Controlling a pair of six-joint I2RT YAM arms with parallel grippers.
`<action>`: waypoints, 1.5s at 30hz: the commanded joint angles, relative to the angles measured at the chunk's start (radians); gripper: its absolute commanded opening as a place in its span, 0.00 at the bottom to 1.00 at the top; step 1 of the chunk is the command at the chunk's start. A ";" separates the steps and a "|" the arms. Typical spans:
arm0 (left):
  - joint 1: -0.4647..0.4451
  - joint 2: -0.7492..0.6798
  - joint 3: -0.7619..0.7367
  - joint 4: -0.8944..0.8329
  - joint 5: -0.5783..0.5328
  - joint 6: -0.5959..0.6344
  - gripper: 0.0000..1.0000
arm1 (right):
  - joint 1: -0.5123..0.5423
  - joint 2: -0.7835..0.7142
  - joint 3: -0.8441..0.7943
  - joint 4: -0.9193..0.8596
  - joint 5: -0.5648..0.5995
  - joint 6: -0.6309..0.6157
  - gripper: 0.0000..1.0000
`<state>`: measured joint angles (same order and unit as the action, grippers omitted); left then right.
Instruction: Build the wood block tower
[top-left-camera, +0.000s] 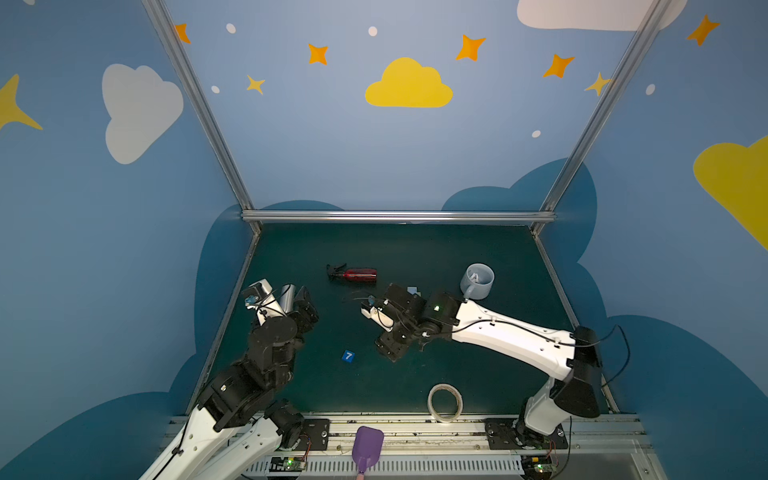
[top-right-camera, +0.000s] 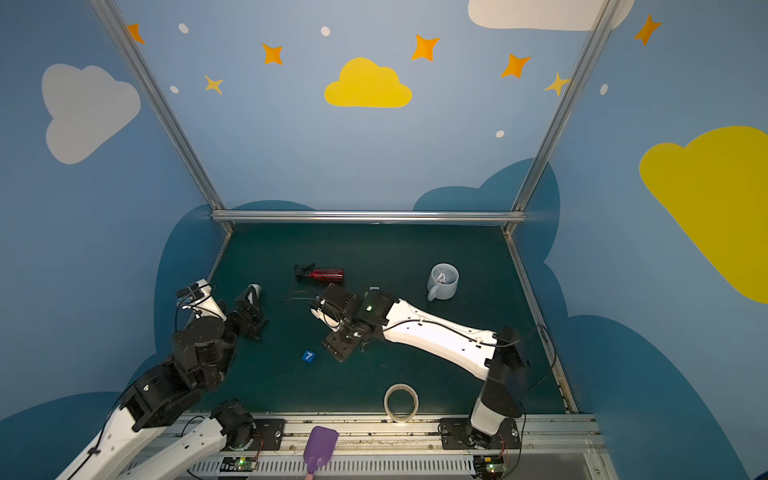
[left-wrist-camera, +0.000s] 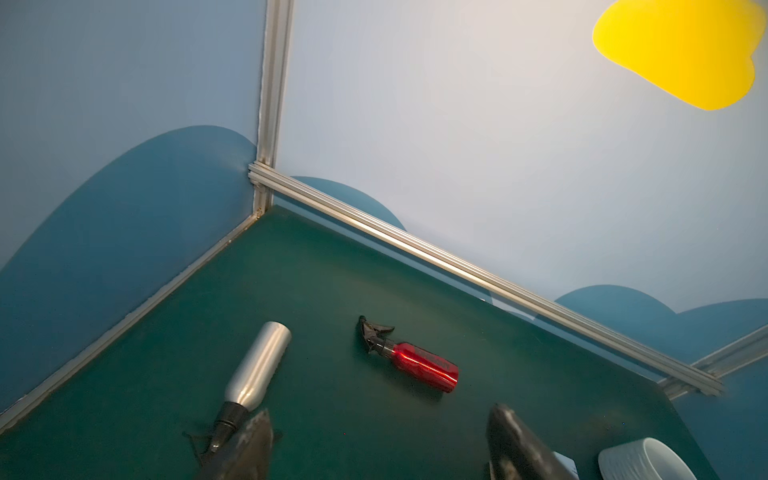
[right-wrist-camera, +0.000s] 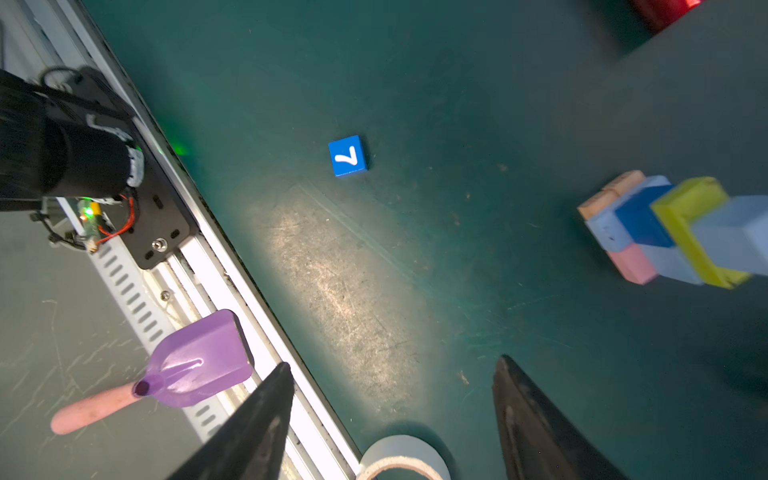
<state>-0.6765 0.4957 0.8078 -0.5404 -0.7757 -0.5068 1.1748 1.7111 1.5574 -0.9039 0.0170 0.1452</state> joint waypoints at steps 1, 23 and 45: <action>0.004 -0.054 -0.010 -0.058 -0.074 -0.005 0.80 | 0.012 0.069 0.055 -0.027 -0.052 -0.050 0.74; 0.006 -0.285 -0.027 -0.174 -0.161 -0.035 0.80 | 0.023 0.500 0.338 0.018 -0.194 -0.217 0.72; 0.005 -0.339 -0.045 -0.177 -0.198 -0.038 0.80 | 0.032 0.645 0.441 0.031 -0.115 -0.218 0.50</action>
<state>-0.6743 0.1719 0.7738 -0.7074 -0.9474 -0.5392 1.1965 2.3394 1.9656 -0.8700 -0.1120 -0.0685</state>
